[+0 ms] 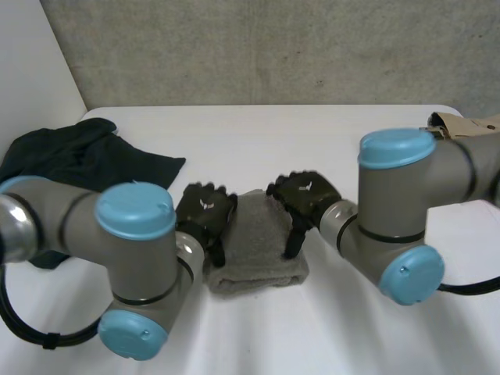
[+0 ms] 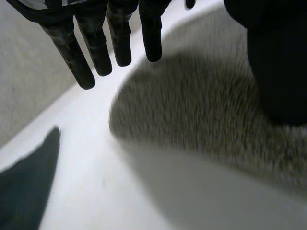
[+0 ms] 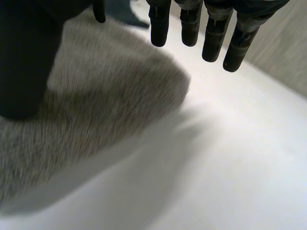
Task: Fold the laundry.
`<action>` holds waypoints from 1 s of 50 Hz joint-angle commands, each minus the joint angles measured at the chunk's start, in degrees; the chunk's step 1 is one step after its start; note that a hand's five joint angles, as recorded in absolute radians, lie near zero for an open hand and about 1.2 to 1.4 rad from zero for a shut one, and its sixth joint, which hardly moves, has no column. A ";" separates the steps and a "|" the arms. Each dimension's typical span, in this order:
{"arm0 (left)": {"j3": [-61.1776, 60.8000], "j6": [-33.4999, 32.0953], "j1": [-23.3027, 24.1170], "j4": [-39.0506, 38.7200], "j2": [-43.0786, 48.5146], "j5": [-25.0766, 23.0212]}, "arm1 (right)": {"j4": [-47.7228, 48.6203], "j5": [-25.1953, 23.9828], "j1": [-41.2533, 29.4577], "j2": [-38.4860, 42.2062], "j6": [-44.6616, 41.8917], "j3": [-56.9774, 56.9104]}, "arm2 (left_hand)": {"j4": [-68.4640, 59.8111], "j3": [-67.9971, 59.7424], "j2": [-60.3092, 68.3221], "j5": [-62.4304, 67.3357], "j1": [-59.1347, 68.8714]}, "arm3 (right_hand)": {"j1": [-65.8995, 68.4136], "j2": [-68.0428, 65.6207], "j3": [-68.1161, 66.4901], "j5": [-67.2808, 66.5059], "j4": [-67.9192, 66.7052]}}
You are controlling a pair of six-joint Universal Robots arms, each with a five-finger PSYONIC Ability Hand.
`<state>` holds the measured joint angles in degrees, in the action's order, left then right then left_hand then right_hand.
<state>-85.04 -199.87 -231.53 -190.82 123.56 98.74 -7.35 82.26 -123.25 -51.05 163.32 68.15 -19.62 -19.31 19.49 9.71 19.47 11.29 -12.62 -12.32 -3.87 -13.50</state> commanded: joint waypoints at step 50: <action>-1.45 10.73 -6.39 5.46 -22.22 -33.44 | 33.29 -0.17 -7.09 4.55 -7.84 14.29 | -1.19 -1.50 1.32 1.10 1.34 | 28.58 -27.25 -27.55 -25.99 -26.36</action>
<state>-86.55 -189.21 -237.79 -185.30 101.36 65.31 27.22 81.98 -130.38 -48.52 155.60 85.06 -19.54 -19.21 19.37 9.43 19.30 33.45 -39.58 -39.63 -27.60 -39.96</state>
